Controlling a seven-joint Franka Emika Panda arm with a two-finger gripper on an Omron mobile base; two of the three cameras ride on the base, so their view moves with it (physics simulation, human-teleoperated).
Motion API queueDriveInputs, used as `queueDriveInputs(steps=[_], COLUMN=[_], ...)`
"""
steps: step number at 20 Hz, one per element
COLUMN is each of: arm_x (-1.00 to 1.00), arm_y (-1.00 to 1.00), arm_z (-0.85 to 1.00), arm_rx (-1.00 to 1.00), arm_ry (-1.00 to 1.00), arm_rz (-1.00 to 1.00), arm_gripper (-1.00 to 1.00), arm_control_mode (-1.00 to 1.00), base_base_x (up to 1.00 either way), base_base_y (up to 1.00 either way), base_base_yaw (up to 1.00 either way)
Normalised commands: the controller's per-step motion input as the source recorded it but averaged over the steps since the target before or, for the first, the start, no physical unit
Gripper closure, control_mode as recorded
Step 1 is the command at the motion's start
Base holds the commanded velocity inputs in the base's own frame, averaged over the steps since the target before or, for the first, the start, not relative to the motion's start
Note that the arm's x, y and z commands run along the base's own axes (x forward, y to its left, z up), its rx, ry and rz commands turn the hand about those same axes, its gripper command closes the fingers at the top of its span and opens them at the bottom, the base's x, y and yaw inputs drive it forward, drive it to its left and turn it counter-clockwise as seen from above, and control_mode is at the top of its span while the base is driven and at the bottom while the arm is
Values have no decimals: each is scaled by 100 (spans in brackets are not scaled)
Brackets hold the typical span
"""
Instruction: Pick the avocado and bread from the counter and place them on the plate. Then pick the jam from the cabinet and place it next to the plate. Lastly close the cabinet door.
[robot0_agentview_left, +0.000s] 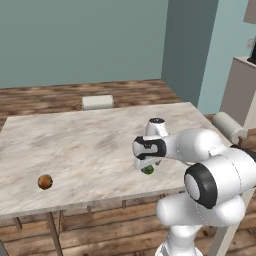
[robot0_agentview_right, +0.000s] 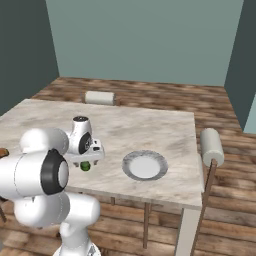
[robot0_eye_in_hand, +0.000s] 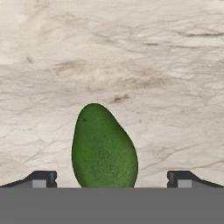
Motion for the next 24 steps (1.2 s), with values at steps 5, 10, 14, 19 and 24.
queueDriveInputs(steps=[5, 10, 14, 19, 24], arm_x=[6, 0, 0, 0, 7], arm_y=[1, 1, 2, 0, 0], arm_z=[-12, -15, -14, -15, -17], arm_rx=[-2, -2, -1, 0, 0], arm_ry=[0, 0, 0, 0, 0], arm_rz=[0, 0, 0, 0, 0], arm_gripper=[-100, -100, -100, -100, -100], arm_control_mode=[-100, -100, -100, -100, -100], base_base_x=[0, 0, 0, 0, 0], base_base_y=[0, 0, 0, 0, 0], base_base_yaw=[0, 0, 0, 0, 0])
